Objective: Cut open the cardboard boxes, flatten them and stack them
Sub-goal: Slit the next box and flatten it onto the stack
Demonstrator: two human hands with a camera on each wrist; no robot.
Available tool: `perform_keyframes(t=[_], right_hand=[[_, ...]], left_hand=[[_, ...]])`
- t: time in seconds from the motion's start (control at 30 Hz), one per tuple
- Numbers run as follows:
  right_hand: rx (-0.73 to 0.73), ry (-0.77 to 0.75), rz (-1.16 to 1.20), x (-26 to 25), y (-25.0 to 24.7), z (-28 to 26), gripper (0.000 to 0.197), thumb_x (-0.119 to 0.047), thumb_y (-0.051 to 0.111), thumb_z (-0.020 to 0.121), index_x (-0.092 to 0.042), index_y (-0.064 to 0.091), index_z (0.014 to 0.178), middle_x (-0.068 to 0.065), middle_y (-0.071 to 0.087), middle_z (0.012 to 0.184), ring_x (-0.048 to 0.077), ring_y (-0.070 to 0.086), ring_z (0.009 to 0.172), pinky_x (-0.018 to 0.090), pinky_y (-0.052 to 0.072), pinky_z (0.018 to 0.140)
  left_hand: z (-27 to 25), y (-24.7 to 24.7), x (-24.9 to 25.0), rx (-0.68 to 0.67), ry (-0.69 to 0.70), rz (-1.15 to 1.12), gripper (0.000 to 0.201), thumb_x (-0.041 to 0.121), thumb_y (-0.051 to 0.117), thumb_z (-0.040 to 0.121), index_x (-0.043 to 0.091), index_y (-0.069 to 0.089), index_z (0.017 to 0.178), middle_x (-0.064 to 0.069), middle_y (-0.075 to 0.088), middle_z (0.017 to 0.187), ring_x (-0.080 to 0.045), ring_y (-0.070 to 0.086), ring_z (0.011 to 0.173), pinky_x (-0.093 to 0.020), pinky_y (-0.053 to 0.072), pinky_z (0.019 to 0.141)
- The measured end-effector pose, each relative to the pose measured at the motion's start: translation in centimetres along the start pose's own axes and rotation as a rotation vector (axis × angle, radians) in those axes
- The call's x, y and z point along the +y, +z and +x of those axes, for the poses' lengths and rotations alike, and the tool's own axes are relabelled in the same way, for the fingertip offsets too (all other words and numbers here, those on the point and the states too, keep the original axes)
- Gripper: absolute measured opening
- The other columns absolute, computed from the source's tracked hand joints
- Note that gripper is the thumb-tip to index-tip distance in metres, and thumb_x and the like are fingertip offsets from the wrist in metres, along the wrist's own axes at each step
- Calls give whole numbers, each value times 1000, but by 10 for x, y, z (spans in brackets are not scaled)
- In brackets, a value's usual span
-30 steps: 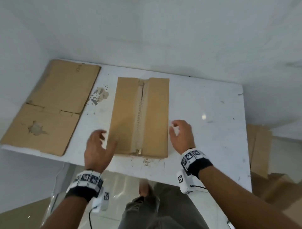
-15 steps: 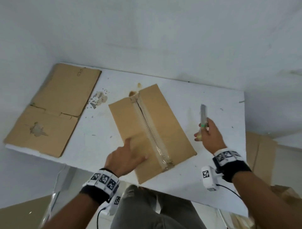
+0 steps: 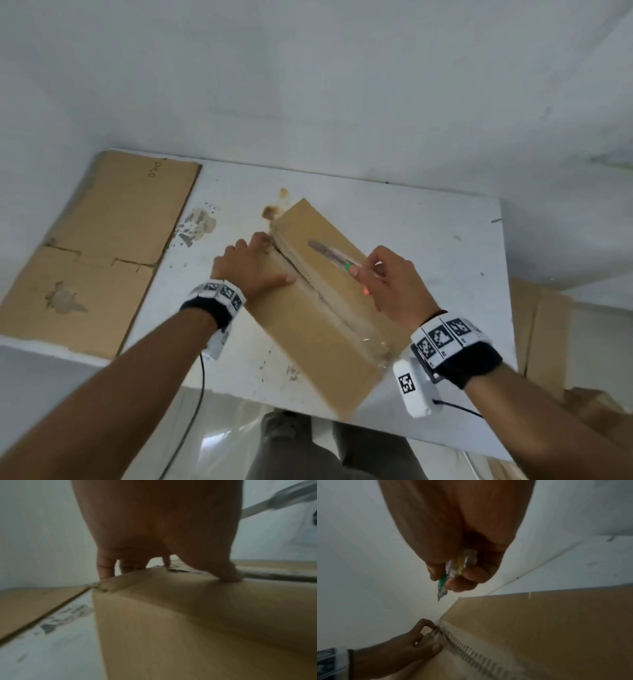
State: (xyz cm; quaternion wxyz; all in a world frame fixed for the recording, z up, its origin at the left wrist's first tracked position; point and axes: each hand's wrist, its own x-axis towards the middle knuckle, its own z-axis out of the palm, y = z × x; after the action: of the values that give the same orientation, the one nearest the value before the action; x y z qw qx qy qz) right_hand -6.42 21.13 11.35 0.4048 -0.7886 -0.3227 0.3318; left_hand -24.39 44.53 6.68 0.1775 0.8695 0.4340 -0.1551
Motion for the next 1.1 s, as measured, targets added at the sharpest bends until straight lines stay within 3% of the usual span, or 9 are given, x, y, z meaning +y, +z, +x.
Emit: perform_keyframes(t=[0.13,0.27,0.43,0.57,0.67,0.83,0.97,1.03,1.1], right_hand=[[-135,-186,-314,-11,24,4,11,-38,56,100,-28,57,106,-4,62,70,10,53,54,32,43,55],[-211,-301,-413,-17,50,0,31,-47,43,99,-37,59,124,-9,70,96,10,63,79,35,51,70],[-237,-249,-674,-36,78,5,31,-39,45,104,-35,55,133,0,67,110,22,64,99,33,43,75],[-243,-184,-822,-47,91,5,28,-37,41,105,-34,53,130,4,64,112,28,64,99,40,51,80],[-229,-152,-919,-45,91,-1,20,-33,42,105,-27,56,118,4,64,103,29,66,89,38,52,70],[-170,-56,-979,-30,52,-27,30,-38,39,106,-22,64,111,1,67,86,22,63,68,28,44,54],[-151,32,-987,-24,37,-42,31,-42,38,105,-25,63,113,1,66,83,22,64,69,30,45,56],[-108,54,-1013,-20,31,-46,29,-40,39,105,-27,63,113,1,65,82,24,64,69,33,50,61],[-111,83,-1004,-14,34,-52,25,-39,41,104,-26,62,109,2,65,81,28,64,71,38,55,66]], left_hand=[[-49,34,-6,-2,-23,-128,91,97,56,62,32,29,120,-3,64,113,-32,69,93,-44,54,83],[-52,50,-26,-16,91,-315,100,84,66,72,54,13,150,-1,45,143,-32,63,116,-48,52,95],[-39,56,-38,-116,159,-649,106,67,83,70,68,13,149,6,45,147,-20,52,131,-43,45,108],[-39,59,-39,-99,141,-668,107,70,84,66,72,14,146,8,50,141,-18,55,127,-45,47,107],[-36,61,-41,-93,137,-640,106,71,82,66,74,12,145,6,51,142,-23,58,126,-48,47,107],[-35,63,-41,-58,173,-619,103,74,78,68,75,9,144,7,50,145,-26,59,125,-48,48,105],[-37,62,-41,16,171,-382,101,78,70,74,58,12,155,-4,26,163,-35,45,138,-55,41,111],[-47,60,-30,255,368,-132,86,67,63,86,30,29,157,-12,27,161,-37,35,141,-56,33,114],[-62,66,0,301,646,-50,62,45,57,91,16,46,145,-12,44,150,-35,43,136,-51,32,114]])
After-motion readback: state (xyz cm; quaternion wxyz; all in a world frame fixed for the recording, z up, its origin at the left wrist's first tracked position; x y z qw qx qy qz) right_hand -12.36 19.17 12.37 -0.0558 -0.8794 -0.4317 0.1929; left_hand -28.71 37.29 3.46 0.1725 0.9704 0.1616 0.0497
